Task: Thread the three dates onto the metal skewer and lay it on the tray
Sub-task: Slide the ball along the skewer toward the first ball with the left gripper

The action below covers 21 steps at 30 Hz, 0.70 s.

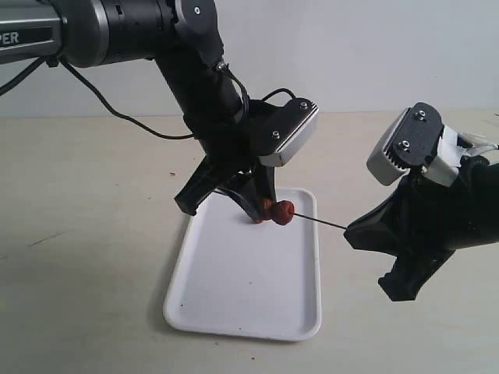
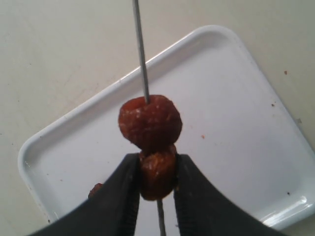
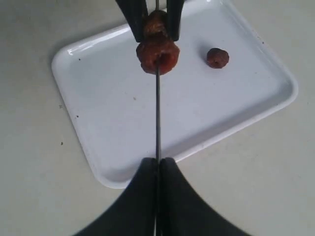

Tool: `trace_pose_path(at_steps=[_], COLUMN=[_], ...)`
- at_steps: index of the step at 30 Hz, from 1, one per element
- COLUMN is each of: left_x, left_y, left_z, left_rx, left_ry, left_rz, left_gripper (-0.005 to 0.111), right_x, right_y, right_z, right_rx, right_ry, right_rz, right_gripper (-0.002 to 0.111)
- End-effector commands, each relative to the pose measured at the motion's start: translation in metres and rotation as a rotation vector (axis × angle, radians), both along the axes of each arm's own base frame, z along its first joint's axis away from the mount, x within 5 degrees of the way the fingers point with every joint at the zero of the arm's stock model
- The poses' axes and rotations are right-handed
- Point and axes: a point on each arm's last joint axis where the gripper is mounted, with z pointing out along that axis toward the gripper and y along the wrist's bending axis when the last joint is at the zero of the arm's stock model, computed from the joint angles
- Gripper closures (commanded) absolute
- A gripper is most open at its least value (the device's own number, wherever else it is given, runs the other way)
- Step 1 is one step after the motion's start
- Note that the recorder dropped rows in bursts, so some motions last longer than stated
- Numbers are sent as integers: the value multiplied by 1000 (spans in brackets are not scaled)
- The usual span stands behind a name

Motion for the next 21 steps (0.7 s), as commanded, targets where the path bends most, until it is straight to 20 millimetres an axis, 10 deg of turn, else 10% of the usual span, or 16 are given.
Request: trace_pose_path(at_steps=[1,21], left_x=[-2,-3], left_y=[0,-1], left_z=[5,6], left_rx=[-19,-31], left_ry=[6,18], left_rz=[11,18], left_gripper=[81,103], right_x=[1,2], right_y=[-2,-3], right_z=[-2,-2], right_rx=[0,-10], right_ry=[-4,-14], right_rz=[-18,-24], right_gripper=[108,108])
